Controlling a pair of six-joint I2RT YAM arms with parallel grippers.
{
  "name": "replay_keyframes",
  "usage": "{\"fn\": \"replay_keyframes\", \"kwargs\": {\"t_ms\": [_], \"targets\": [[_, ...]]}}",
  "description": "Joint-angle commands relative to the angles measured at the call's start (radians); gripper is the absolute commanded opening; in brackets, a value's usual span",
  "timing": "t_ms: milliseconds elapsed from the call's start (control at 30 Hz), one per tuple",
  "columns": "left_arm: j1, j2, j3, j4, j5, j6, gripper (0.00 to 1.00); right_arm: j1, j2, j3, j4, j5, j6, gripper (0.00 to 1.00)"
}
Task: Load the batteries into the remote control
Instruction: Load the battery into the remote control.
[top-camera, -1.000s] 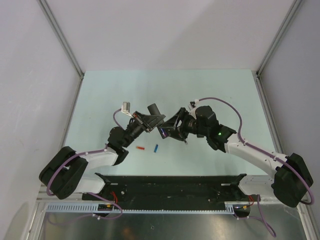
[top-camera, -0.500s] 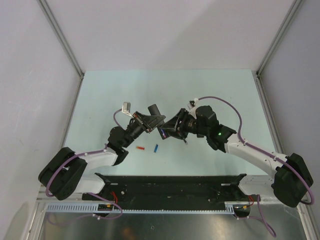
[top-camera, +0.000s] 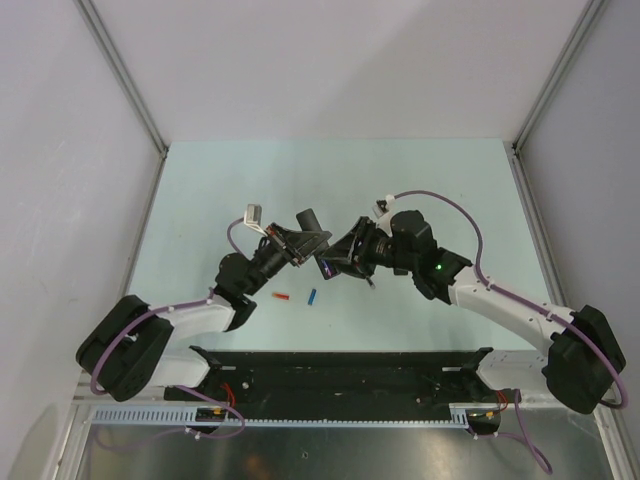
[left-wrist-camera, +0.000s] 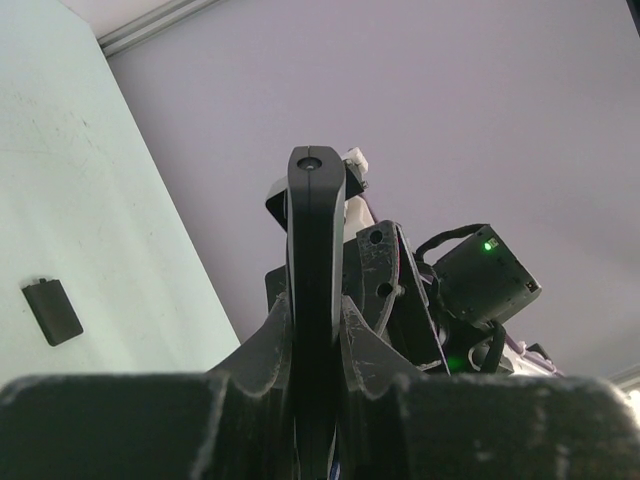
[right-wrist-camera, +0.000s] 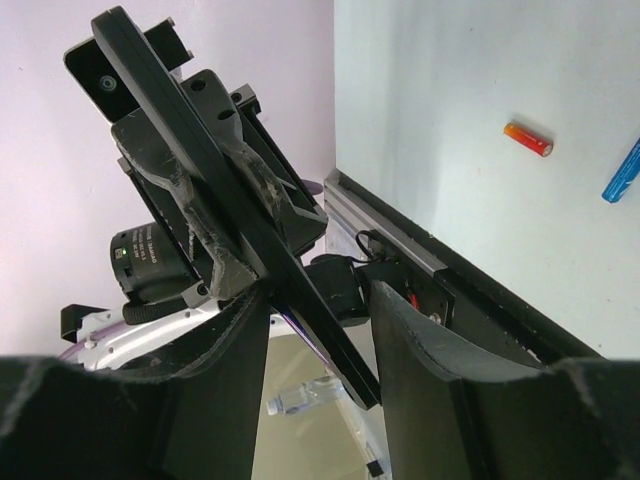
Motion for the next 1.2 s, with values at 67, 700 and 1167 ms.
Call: {"fn": "replay_keyframes", "kwargs": {"t_ms": [67,700,1167], "targets": [[0.004,-0.054,0.038,0.107,0.006,-0.028,0.00,0.028,0.035,0.017,-0.106,-0.038,-0.055,0.49],[0.010,-0.109,0.033,0.111,0.037,-0.081,0.00,0.037,0.050,0.020,-0.094,-0.048,-0.074,0.29],[0.010,-0.043,0.070,0.133,0.134,-0.149,0.00,0.057,0.083,0.063,-0.165,-0.017,-0.142,0.00]]}}
